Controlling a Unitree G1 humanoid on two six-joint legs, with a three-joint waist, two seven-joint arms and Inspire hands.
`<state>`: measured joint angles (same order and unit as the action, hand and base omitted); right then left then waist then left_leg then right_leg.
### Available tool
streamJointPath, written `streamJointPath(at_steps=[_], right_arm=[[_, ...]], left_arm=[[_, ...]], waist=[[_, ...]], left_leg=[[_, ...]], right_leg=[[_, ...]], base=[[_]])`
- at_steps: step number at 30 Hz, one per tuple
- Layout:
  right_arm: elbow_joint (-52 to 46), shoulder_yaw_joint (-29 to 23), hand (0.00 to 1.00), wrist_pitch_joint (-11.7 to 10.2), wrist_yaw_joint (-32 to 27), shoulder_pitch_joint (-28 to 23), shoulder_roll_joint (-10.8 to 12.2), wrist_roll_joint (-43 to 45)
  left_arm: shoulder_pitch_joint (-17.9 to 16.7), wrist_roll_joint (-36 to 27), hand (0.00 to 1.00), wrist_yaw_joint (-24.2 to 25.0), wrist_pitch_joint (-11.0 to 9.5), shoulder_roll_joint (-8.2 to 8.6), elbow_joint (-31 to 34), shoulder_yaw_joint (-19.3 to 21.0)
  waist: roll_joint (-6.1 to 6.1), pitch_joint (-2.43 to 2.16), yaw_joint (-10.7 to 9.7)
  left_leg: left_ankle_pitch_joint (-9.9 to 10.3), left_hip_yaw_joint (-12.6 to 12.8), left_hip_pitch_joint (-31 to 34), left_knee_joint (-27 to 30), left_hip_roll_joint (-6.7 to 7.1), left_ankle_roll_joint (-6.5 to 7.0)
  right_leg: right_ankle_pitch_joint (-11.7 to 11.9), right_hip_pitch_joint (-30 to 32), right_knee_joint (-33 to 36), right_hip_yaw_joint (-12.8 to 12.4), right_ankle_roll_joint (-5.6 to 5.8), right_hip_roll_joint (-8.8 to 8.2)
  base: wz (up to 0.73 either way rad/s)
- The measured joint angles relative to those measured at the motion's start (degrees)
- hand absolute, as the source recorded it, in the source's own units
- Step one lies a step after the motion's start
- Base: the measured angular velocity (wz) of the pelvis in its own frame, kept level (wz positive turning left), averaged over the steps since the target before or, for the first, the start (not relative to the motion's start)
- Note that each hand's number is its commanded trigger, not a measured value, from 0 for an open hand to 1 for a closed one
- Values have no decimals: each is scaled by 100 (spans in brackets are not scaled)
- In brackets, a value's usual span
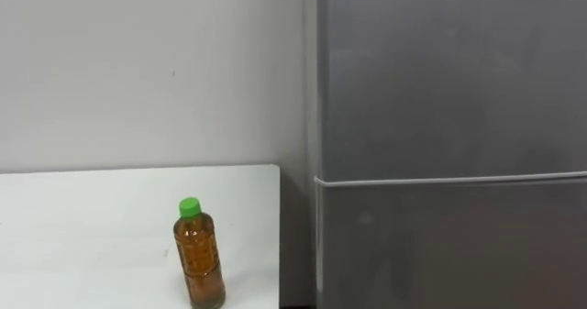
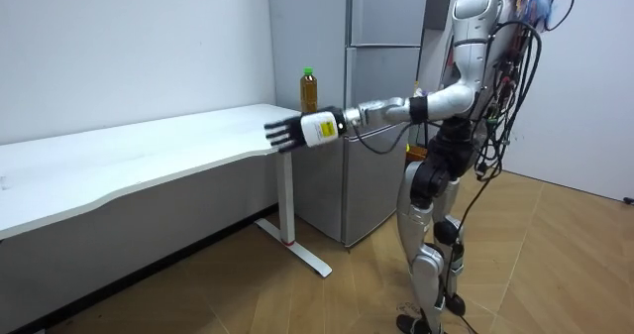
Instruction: Put the bottle in the upper fridge
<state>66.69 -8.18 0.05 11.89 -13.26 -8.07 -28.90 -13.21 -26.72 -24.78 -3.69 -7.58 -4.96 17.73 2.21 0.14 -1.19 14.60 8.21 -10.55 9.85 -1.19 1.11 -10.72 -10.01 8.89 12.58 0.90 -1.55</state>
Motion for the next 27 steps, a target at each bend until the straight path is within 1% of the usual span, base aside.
streamJointPath(at_steps=[1, 2, 5, 8, 10, 11, 13, 15, 17, 19, 23, 25, 27], right_arm=[[1, -6, 0, -1, 2, 12, 0, 0], [1, -8, 0, 0, 4, 16, 6, 10], [-1, -12, 0, 0, 4, 25, 11, 5], [-11, -54, 0, 0, 1, -18, 52, -29], [-18, -71, 0, -3, 0, -12, 84, -38], [-16, -93, 0, -3, -1, -17, 104, -26], [-19, -92, 0, 0, 0, -8, 123, 8], [-19, -92, 0, 2, 6, 20, 149, 10], [-21, -95, 0, 3, 42, 48, 176, 9], [-4, -94, 0, 2, 75, 103, 177, 6], [69, -48, 0, 12, 81, 197, 169, 38], [84, -11, 0, 12, 86, 226, 168, 43], [104, 14, 0, 10, 95, 269, 167, 43]], left_arm=[[40, 0, 0, -13, -5, 0, 174, 26], [124, 1, 0, -42, -5, -3, 360, 24], [325, 63, 0, -66, -5, -41, 845, 24], [519, 513, 0, -46, -6, -85, 1137, 32], [644, 659, 0, -31, -3, -86, 1318, 34], [729, 666, 0, 12, -3, -86, 1448, 34], [799, 666, 0, 138, -3, -85, 1601, 24], [852, 668, 0, 299, 8, -84, 1652, 19], [871, 667, 0, 516, 74, -82, 1720, 18], [903, 657, 0, 646, 111, -78, 1731, -5], [1226, 661, 0, 846, 135, -80, 1762, -146], [1382, 659, 0, 963, 135, -80, 1829, -248], [1402, 659, 0, 1098, 135, -79, 1987, -352]], waist=[[26, -6, -7], [28, 3, -6], [32, 6, -11], [45, 6, -10], [37, 8, -34], [27, 17, -50], [12, 18, -88], [-4, 21, -138], [-25, 33, -176], [-12, 39, -217], [-19, 42, -237], [-21, 36, -246], [-14, 36, -320]], left_leg=[[0, -3, 4, 6, -9, 0], [0, -18, 24, 9, -9, 0], [0, -43, 56, 7, -7, 0], [-1, -41, 48, 5, 5, -1], [-1, -40, 44, 10, 10, -1], [-1, -40, 49, 22, 5, -1], [-1, -39, 55, 31, -4, 0], [-1, -37, 55, 28, -2, 0], [-1, -30, 56, 21, -5, 0], [-1, -28, 73, 34, -6, 0], [1, -44, 111, 65, -7, 1], [0, -42, 140, 57, -6, 1], [-1, -33, 156, 56, -4, 2]], right_leg=[[0, 4, 3, 9, 0, -1], [0, 10, -2, 9, 0, -3], [0, -6, -3, 10, 0, -3], [0, -16, -4, 17, 0, -4], [0, -14, -5, 16, 0, -5], [0, -5, -2, 11, 0, -6], [0, -6, 2, 13, 1, -11], [0, -8, 2, 18, 1, -12], [0, -4, 3, 16, 1, -9], [0, 5, 3, 11, 0, -6], [1, 37, 4, -5, 0, -6], [1, 91, 12, -12, -1, -8], [1, 91, 21, -24, -1, -9]], base=[[0], [5], [4], [0], [0], [0], [0], [0], [-2], [0], [2], [-2], [-2]])
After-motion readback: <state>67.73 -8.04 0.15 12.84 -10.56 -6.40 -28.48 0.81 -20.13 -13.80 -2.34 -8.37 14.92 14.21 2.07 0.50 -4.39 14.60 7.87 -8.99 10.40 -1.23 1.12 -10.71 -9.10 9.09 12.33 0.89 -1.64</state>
